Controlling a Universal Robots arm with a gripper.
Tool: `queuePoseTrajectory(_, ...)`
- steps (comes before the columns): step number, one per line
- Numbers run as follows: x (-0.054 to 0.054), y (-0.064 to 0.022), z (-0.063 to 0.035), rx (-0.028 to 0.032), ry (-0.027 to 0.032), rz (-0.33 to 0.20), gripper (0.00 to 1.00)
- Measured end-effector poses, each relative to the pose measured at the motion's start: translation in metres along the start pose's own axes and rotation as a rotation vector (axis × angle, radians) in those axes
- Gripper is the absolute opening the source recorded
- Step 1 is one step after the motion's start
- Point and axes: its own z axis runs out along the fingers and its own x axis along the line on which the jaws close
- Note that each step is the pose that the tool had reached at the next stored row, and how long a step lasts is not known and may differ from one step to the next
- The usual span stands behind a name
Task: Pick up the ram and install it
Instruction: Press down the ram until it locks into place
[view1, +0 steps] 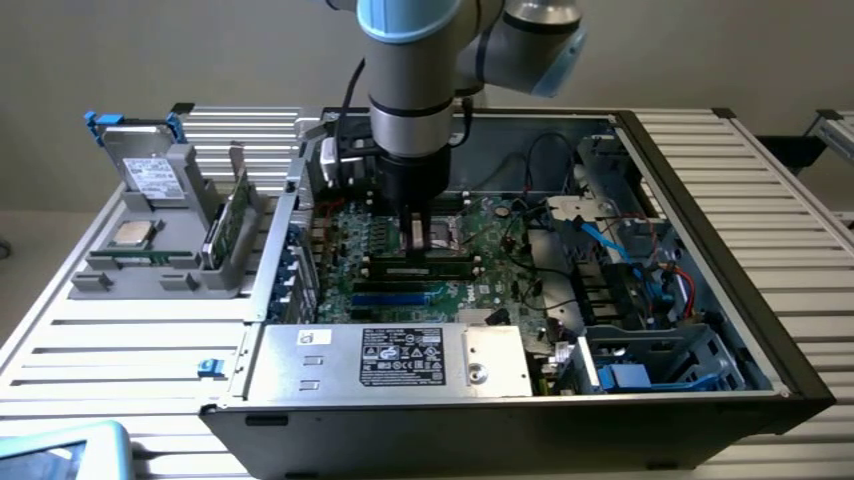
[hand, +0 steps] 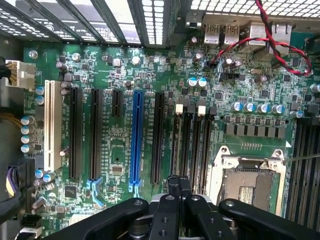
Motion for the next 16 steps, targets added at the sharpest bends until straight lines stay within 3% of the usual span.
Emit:
queuePoseTrajectory(9, 0.000, 0.0028, 0.0070, 0.0016, 0.0001, 0.000, 0.11)
queuePoseTrajectory(13, 0.000, 0.0025, -0.0094, 0.0016, 0.0002, 0.000, 0.11)
queuePoseTrajectory(16, 0.000, 0.0019, -0.0158, 0.0015, 0.0002, 0.000, 0.11)
